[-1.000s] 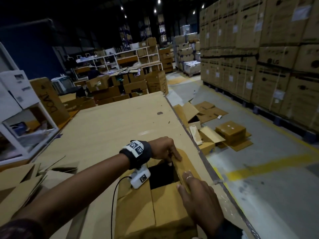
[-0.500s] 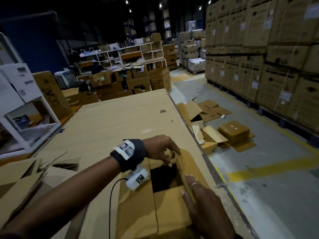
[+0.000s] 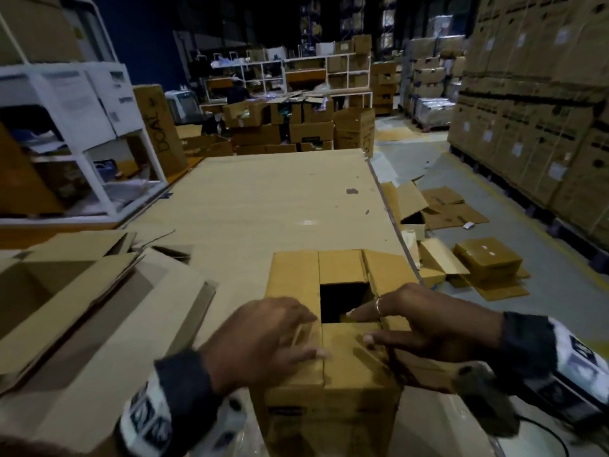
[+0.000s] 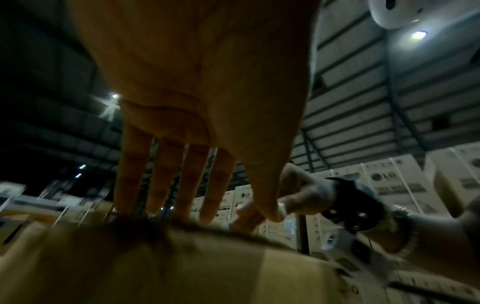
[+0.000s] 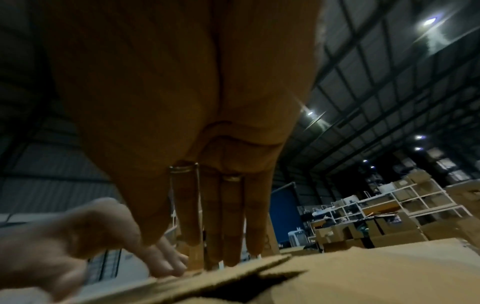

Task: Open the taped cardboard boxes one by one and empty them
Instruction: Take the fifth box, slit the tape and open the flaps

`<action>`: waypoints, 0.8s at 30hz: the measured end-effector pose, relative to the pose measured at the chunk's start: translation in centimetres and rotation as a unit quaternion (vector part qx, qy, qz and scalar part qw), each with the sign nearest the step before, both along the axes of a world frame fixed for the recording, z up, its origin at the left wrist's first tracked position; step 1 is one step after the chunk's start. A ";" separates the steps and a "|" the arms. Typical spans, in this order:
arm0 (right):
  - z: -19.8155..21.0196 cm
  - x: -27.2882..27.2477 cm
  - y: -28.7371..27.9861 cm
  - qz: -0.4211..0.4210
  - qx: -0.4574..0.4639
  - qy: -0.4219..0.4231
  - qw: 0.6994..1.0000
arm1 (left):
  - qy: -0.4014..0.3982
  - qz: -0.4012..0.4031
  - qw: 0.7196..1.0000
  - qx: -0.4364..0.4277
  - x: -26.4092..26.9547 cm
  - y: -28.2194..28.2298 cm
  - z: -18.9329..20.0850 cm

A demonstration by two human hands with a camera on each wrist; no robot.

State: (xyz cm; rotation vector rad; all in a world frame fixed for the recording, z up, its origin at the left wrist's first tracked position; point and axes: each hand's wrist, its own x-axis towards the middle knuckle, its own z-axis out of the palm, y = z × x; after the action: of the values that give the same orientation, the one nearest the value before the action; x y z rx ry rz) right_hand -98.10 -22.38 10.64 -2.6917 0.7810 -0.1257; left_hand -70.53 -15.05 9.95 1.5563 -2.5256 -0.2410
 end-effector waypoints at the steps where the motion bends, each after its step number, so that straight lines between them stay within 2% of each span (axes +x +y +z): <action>1: -0.2 0.5 -0.5 0.012 -0.007 0.023 1.000 | 0.011 0.015 1.000 0.011 -0.5 1.3 -1.0; 4: -0.9 2.2 -0.7 0.060 0.008 0.067 0.996 | 0.015 0.061 0.998 -0.010 -1.5 3.7 -4.7; 8: -2.0 4.1 -0.5 0.101 0.046 0.109 0.988 | 0.059 0.087 0.990 -0.094 -1.5 4.9 -7.8; 13: -1.1 4.2 -1.0 0.111 0.041 0.098 0.988 | 0.144 0.089 0.966 -0.195 -1.3 5.3 -7.2; 18: 2.4 6.2 -1.5 0.131 -0.013 0.081 0.988 | 0.234 0.134 0.911 -0.313 -0.3 6.3 -5.7; 20: 3.7 8.1 -1.8 0.149 -0.033 0.084 0.985 | 0.230 0.174 0.895 -0.341 0.4 6.8 -5.2; 24: 4.9 12.0 -2.8 0.174 -0.044 0.117 0.977 | 0.164 0.267 0.872 -0.375 1.8 7.7 -5.1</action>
State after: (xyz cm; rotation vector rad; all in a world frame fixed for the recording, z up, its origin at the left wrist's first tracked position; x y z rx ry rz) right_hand -86.05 -25.22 15.56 -2.9146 0.3591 0.2502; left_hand -68.73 -7.35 4.88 1.5891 -1.5371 0.4587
